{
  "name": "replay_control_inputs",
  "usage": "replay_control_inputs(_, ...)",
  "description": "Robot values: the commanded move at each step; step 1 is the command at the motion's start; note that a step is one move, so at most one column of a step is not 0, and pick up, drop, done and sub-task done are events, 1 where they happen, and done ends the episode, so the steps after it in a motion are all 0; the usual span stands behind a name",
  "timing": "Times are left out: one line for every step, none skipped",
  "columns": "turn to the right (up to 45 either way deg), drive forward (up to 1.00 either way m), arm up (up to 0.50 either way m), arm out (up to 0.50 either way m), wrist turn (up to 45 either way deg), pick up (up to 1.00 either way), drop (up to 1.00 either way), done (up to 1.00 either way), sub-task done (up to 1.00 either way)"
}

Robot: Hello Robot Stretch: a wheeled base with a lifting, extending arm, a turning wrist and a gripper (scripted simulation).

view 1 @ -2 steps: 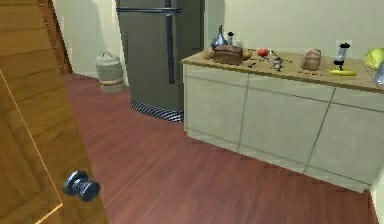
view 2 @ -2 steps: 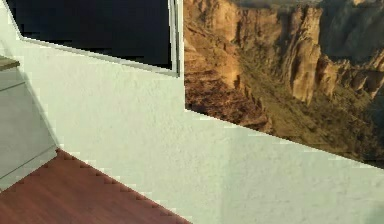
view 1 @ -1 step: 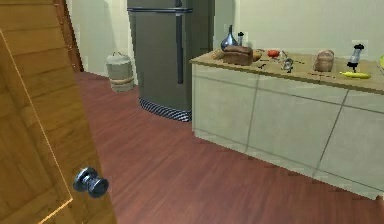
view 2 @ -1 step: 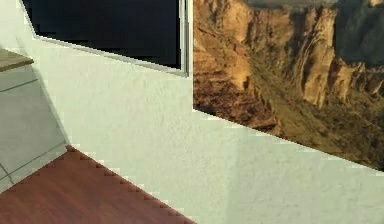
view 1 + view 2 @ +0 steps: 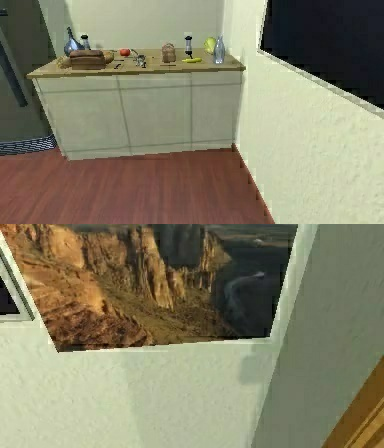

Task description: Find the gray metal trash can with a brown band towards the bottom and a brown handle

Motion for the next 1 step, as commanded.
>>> replay_control_inputs(0.0, 0.50, 0.00, 0.00, 0.0, 0.00, 0.00, 0.00, 0.00)
